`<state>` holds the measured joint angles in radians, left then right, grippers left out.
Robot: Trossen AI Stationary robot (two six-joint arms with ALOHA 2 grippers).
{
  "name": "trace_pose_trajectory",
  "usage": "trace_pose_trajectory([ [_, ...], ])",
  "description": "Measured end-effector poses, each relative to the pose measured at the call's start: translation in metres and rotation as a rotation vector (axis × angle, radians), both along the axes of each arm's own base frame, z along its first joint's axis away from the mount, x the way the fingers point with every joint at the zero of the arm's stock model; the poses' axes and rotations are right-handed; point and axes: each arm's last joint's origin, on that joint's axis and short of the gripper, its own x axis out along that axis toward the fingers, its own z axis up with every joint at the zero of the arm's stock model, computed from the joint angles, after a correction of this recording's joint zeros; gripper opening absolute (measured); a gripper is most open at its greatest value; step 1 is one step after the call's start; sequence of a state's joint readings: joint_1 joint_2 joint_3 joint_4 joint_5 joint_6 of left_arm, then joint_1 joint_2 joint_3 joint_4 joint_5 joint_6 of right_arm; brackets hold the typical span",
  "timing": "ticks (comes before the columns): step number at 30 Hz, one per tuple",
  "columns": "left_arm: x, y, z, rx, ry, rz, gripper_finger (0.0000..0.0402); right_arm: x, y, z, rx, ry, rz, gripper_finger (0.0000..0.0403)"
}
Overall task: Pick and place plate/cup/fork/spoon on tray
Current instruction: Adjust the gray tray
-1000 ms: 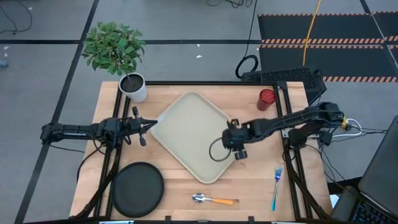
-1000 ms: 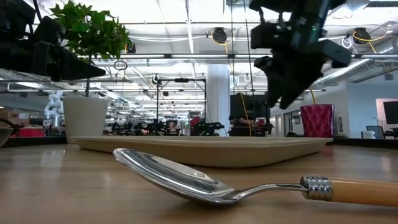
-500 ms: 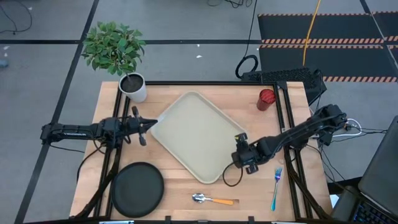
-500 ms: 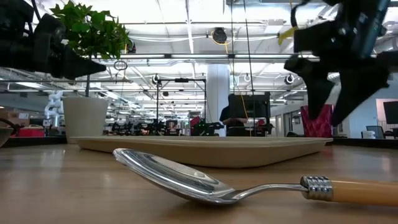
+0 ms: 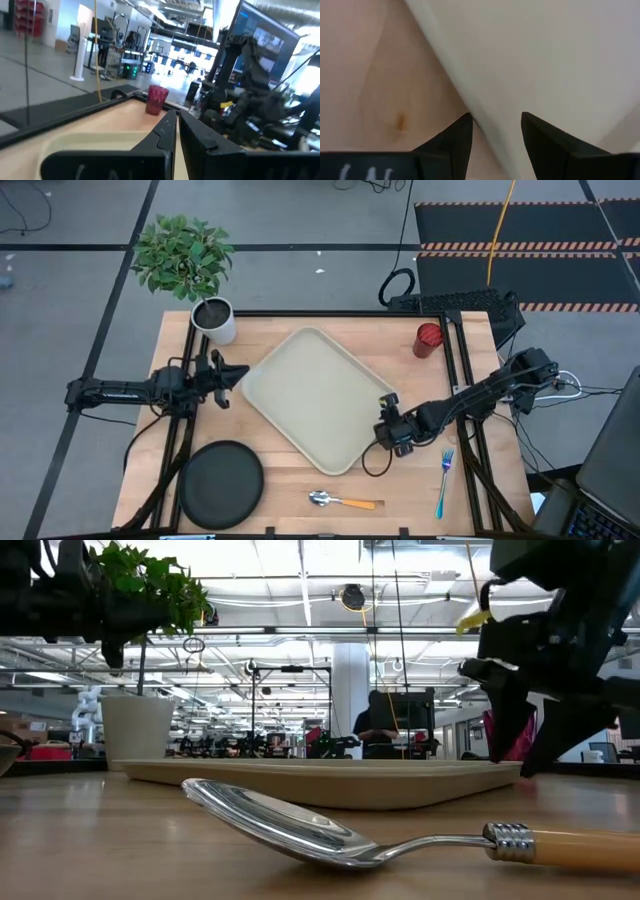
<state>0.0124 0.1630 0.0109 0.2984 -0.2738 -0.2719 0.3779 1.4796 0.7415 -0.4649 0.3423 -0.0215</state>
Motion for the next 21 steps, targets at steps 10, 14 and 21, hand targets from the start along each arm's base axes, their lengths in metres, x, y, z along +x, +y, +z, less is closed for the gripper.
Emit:
trace_pose_trajectory([
  [10, 0.002, -0.002, -0.016, -0.072, 0.148, -0.069, 0.0024, -0.008, -0.004, -0.014, -0.048, -0.004, 0.057, 0.0111],
  [14, 0.001, -0.001, -0.023, -0.056, 0.223, -0.040, 0.0016, -0.010, -0.004, -0.016, -0.053, 0.002, 0.068, 0.0068],
  [21, 0.001, -0.001, -0.019, -0.035, 0.227, -0.032, 0.0009, -0.013, -0.004, -0.017, -0.088, 0.037, 0.098, 0.0024],
])
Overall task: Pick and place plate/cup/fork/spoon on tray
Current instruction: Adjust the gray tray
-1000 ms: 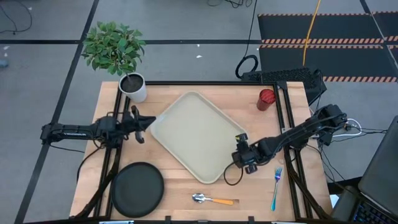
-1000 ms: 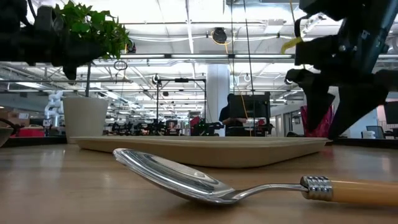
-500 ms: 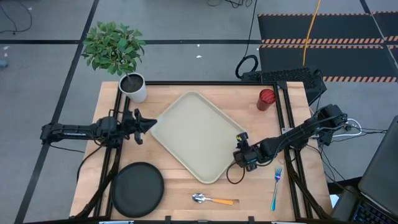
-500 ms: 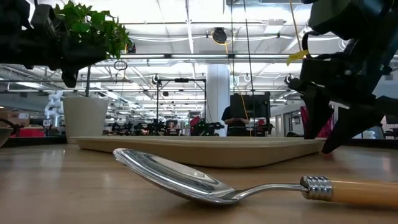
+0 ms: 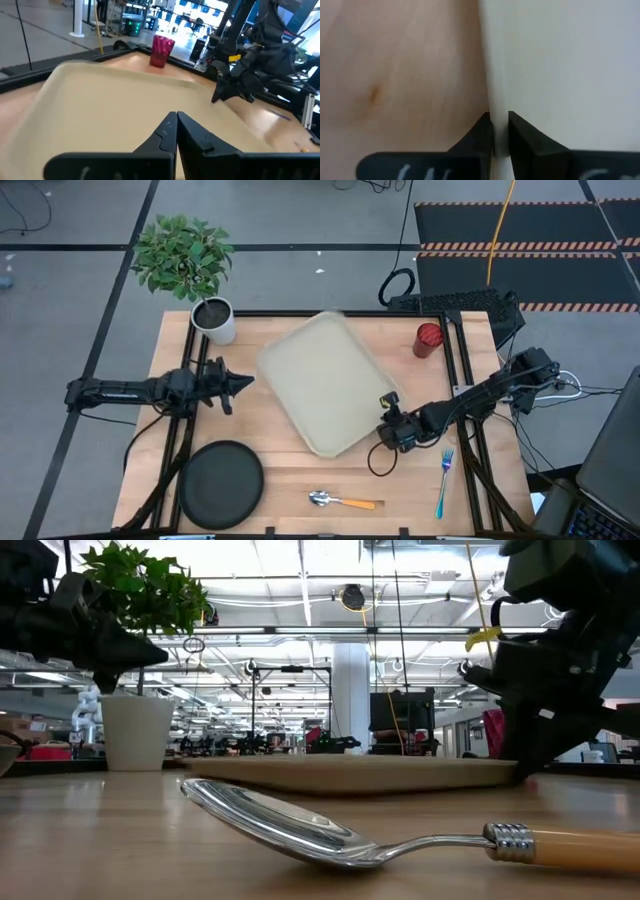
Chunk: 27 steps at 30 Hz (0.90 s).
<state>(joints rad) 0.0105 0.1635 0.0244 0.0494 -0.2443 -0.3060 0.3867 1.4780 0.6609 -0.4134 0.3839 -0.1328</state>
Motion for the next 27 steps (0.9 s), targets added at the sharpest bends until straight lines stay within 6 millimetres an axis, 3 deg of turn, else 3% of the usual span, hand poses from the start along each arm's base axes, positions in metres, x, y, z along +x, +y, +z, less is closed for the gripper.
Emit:
trace_pose_trajectory([
  [6, -0.001, 0.000, 0.014, 0.050, -0.030, -0.016, 0.0004, -0.010, 0.004, -0.001, -0.059, 0.097, 0.091, 0.0022],
  [13, -0.001, -0.001, 0.039, 0.118, -0.046, -0.051, 0.0003, -0.013, 0.015, -0.001, -0.063, 0.096, 0.191, 0.0021],
  [20, 0.008, -0.002, 0.077, 0.172, 0.070, -0.088, 0.0002, -0.015, 0.020, -0.002, -0.100, 0.132, 0.335, 0.0021],
  [27, 0.028, -0.002, 0.111, 0.225, 0.243, -0.119, 0.0002, -0.016, 0.020, -0.001, -0.196, 0.180, 0.530, 0.0021],
])
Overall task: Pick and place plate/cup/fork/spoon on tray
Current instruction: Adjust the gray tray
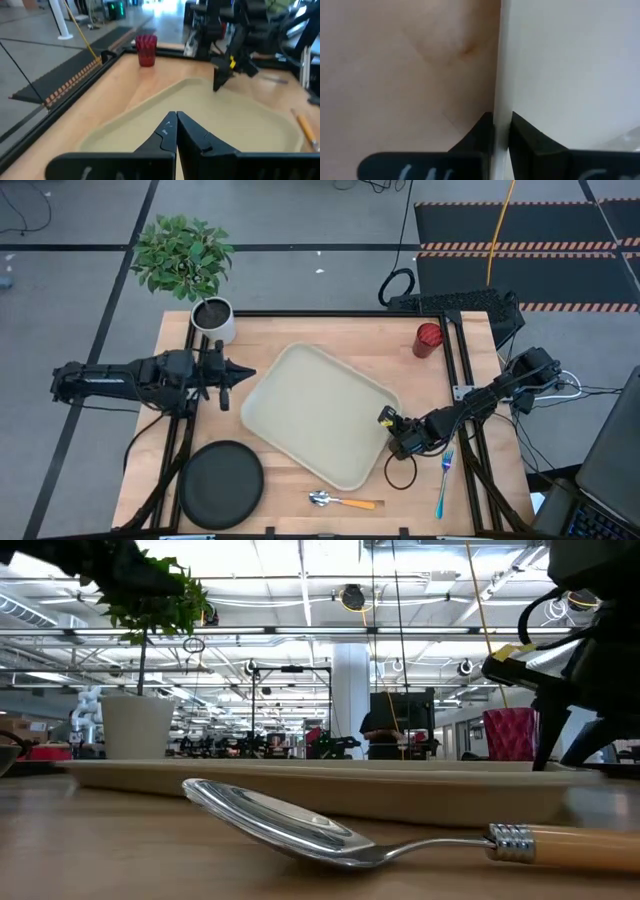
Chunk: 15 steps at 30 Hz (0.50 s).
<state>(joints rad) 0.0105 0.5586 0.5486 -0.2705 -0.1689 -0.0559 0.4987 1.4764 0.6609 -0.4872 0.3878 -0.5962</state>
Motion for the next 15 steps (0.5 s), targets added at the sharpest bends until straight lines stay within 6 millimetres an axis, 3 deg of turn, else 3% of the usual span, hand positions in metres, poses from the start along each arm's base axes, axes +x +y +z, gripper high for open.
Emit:
trace_pose_trajectory([
  [7, 0.016, -0.001, 0.021, 0.025, 0.048, -0.039, 0.0005, 0.000, -0.013, 0.023, -0.046, 0.020, 0.074, 0.0019],
  [15, 0.020, -0.001, 0.023, 0.060, 0.062, -0.050, 0.0006, 0.004, -0.031, 0.057, -0.130, 0.019, 0.148, 0.0018],
])
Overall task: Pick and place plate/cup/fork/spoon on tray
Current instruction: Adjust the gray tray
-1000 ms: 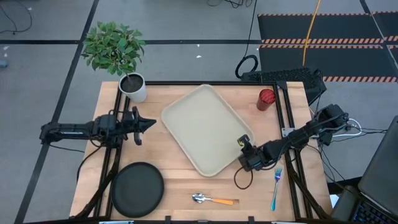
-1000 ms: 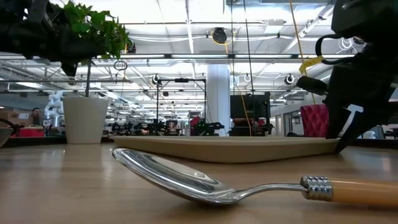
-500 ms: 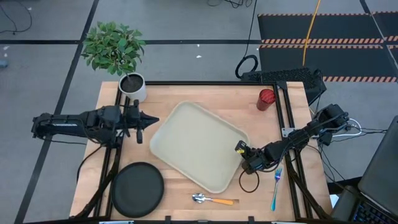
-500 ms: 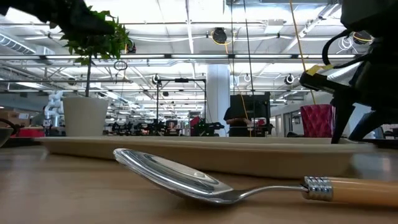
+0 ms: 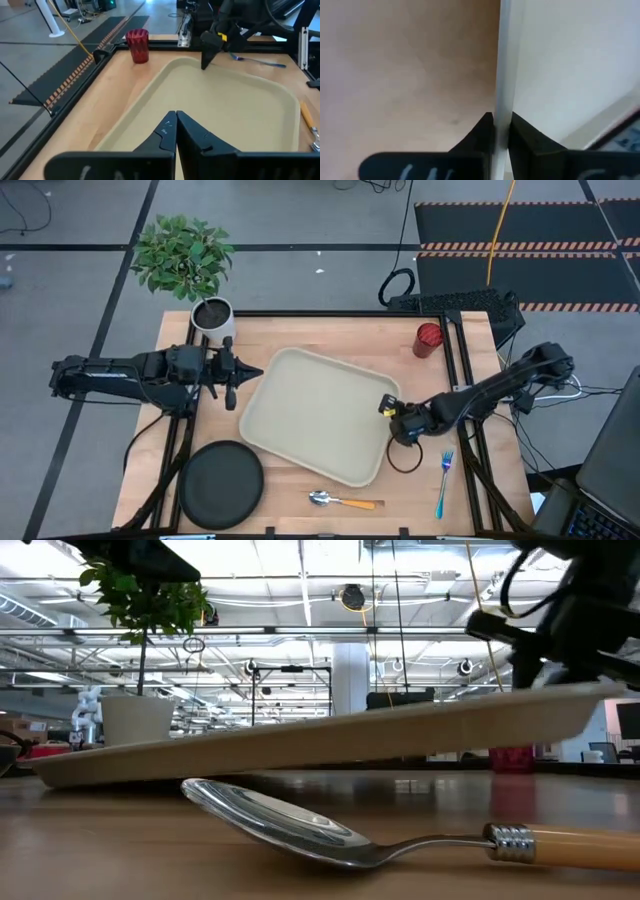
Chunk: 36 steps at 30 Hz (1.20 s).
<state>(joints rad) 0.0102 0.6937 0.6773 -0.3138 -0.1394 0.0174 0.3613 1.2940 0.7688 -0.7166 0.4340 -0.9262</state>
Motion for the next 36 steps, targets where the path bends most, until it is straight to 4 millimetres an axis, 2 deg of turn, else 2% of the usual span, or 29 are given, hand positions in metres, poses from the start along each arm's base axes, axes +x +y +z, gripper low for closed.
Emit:
trace_pose_trajectory([
  [10, 0.000, -0.001, 0.000, -0.027, -0.003, -0.010, 0.0006, 0.010, -0.028, 0.001, -0.141, 0.120, 0.192, 0.0018],
  [20, 0.000, -0.008, 0.000, -0.029, 0.002, -0.056, 0.0008, 0.012, -0.052, 0.002, -0.202, 0.188, 0.213, 0.0018],
  [27, 0.000, -0.014, 0.000, -0.031, 0.002, -0.094, 0.0006, 0.012, -0.060, 0.002, -0.197, 0.195, 0.173, 0.0019],
  [30, 0.000, -0.015, 0.000, -0.041, 0.001, -0.101, 0.0003, 0.009, -0.060, -0.002, -0.191, 0.201, 0.151, 0.0034],
  [36, -0.001, -0.018, 0.000, -0.047, 0.001, -0.116, 0.0019, 0.005, -0.061, -0.007, -0.175, 0.205, 0.100, 0.0092],
])
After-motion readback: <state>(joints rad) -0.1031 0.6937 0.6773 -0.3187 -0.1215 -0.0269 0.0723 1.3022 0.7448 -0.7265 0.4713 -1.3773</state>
